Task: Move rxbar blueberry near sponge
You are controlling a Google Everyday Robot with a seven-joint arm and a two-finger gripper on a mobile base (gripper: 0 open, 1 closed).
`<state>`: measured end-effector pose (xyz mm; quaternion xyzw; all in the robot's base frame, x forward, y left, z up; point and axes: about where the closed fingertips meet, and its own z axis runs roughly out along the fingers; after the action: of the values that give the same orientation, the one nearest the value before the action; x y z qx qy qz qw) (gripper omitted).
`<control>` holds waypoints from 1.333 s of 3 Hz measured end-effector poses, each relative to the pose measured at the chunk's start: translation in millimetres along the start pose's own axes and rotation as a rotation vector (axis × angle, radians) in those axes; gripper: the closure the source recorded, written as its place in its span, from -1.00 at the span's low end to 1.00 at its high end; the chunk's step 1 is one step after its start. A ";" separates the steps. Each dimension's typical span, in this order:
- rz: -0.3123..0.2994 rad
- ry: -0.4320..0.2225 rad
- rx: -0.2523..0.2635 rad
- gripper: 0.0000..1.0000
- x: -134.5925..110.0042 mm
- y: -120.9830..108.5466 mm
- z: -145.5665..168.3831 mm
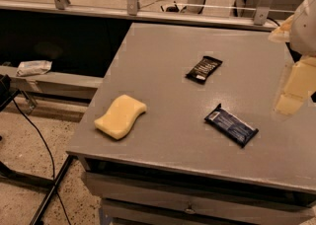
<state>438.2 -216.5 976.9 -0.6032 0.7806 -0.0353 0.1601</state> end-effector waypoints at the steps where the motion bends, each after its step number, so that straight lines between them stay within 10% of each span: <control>1: 0.000 0.000 0.000 -1.00 0.0 0.0 0.0; 4: 0.048 -0.116 -0.132 -1.00 -23.2 22.1 61.0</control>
Offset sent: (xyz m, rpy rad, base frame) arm 0.0034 0.0172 -0.0365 0.1053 0.0966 0.0715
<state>440.6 -180.0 918.5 -0.5947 0.7847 0.0548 0.1657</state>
